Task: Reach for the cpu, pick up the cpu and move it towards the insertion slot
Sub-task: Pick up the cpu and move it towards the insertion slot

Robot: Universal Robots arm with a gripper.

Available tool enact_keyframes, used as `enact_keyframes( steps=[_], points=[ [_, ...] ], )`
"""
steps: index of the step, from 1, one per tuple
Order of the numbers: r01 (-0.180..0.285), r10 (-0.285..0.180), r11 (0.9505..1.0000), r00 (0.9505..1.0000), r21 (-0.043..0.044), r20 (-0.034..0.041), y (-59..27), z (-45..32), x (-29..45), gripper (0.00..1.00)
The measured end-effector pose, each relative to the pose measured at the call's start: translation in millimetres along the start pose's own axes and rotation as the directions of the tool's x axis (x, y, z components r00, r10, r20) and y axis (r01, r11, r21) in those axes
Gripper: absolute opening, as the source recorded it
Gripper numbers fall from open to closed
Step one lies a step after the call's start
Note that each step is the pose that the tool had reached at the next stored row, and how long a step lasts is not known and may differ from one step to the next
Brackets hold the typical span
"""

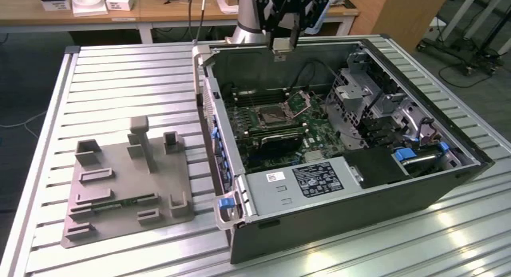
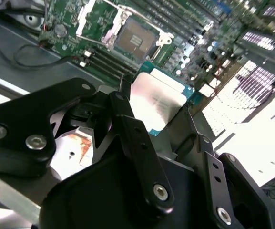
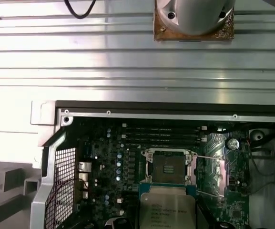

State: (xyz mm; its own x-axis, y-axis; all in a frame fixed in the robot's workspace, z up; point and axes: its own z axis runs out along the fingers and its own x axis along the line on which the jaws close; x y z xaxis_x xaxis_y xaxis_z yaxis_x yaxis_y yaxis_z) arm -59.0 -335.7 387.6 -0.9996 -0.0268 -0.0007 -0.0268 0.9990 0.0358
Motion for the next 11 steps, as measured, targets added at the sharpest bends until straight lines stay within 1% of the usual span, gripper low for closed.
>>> enact_keyframes(
  steps=[5,11],
  points=[
    [0.0,0.0,1.0,1.0,0.001,-0.0001,9.0,2.5,-0.5,0.55],
    [-0.001,0.001,1.0,1.0,0.001,0.0,10.4,3.5,-0.8,0.55]
  ],
)
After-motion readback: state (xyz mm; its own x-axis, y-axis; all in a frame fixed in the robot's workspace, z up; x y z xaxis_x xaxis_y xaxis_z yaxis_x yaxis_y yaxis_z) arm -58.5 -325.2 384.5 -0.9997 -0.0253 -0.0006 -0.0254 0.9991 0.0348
